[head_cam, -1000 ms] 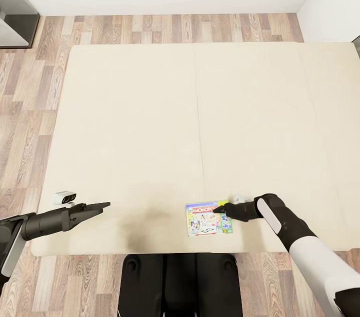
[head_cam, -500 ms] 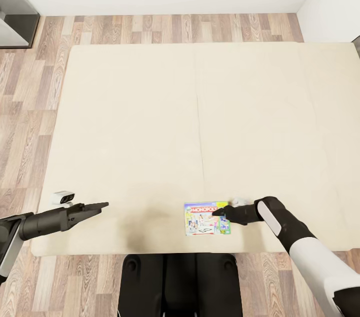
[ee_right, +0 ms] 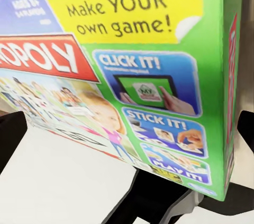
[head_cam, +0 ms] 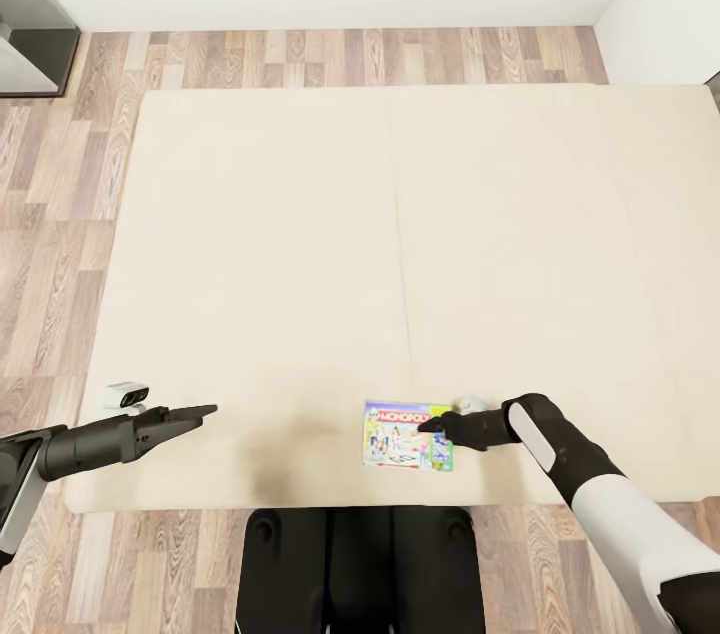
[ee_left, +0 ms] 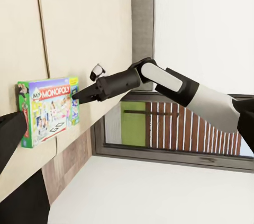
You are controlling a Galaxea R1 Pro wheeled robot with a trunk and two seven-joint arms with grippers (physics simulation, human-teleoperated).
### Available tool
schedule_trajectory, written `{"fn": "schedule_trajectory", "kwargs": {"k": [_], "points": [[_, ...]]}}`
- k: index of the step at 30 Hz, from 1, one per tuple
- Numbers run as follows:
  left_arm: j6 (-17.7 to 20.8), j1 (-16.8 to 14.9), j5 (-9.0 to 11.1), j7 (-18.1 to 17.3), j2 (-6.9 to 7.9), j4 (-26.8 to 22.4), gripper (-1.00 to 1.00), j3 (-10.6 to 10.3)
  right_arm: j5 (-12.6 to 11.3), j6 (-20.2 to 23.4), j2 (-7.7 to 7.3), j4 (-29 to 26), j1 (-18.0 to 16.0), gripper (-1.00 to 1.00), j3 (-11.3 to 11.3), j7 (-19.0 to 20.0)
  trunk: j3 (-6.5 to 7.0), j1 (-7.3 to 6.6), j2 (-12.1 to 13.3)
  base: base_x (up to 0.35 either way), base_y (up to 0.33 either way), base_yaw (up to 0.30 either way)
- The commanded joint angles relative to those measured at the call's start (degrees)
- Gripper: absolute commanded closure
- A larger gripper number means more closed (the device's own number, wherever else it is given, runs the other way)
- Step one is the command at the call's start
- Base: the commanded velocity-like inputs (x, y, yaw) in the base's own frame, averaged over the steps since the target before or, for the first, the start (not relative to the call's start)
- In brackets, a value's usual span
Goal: Put all the toys in the child's room - the three board games (two on the bed and one on the table), the two jigsaw puzzles on the table, and the tennis ball on the table - inside the toy box on the table in the child's room.
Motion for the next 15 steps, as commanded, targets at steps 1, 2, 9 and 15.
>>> {"fn": "schedule_trajectory", "kwargs": {"k": [1, 2, 9, 15], "points": [[0.61, -0.02, -0.02, -0.21, 0.01, -0.01, -1.00, -0.01, 0.40, 0.06, -0.02, -0.03, 0.00, -1.00, 0.18, 0.43, -0.06, 0.03, -0.09, 0.000, 0.032, 0.000], [0.61, -0.01, -0.01, -0.21, 0.01, -0.01, -1.00, -0.01, 0.41, 0.06, 0.04, -0.03, -0.02, -1.00, 0.17, 0.41, -0.06, 0.03, -0.09, 0.000, 0.076, 0.000], [0.61, -0.02, -0.02, -0.21, 0.01, -0.01, -1.00, -0.01, 0.47, 0.06, 0.19, -0.02, 0.01, -1.00, 0.19, 0.37, -0.06, 0.03, -0.09, 0.000, 0.050, 0.000], [0.61, 0.00, -0.01, -0.21, 0.01, -0.01, -1.00, -0.01, 0.49, 0.06, 0.21, -0.02, -0.01, -1.00, 0.24, 0.38, -0.06, 0.03, -0.09, 0.000, 0.002, 0.000]]}}
